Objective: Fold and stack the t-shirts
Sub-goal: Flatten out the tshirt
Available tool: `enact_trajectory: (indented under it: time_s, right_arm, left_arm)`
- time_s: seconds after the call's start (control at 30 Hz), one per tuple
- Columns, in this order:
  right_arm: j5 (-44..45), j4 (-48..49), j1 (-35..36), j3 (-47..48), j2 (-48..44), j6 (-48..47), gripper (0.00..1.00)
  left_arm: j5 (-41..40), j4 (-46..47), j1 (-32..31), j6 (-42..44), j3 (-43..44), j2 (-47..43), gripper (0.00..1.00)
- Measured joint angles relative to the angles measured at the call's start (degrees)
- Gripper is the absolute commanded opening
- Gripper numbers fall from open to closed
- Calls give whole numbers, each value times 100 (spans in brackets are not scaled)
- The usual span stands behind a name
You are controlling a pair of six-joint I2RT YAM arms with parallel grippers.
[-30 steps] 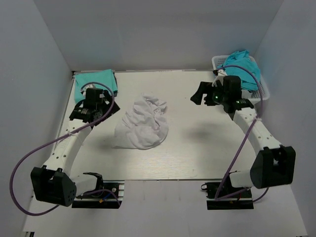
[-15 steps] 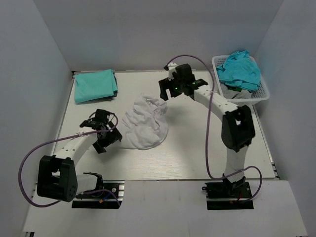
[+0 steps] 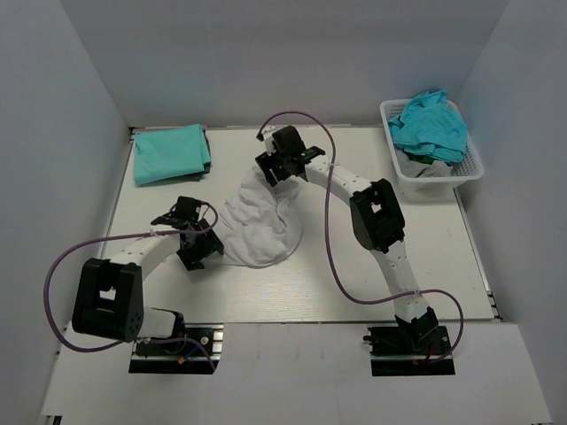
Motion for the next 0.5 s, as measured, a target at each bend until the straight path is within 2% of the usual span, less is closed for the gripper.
enact_trajectory:
  time_s: [0.07, 0.1, 0.13, 0.17, 0.2, 0.33, 0.5]
  right_arm:
    - [24, 74, 59, 39, 76, 7, 59]
    - [24, 105, 79, 39, 103, 0, 36]
    - [-7, 122, 94, 39, 118, -24, 22]
    - [-59, 142, 101, 39, 129, 17, 4]
    - [-98, 164, 103, 39, 131, 63, 0]
    - [-103, 411, 98, -39, 94, 210, 0]
    - [354, 922, 90, -1027, -614, 393, 0]
  left_arm:
    - [11, 114, 0, 50, 81, 153, 58]
    - [15, 175, 2, 72, 125, 238, 45]
    - [33, 251, 7, 81, 151, 313, 16]
    - [55, 358, 11, 107, 170, 402, 0]
    - [90, 437, 11, 138, 195, 498, 0]
    - [109, 466, 7, 212, 444, 734, 0]
    - [-398, 96, 9, 203, 892, 592, 0]
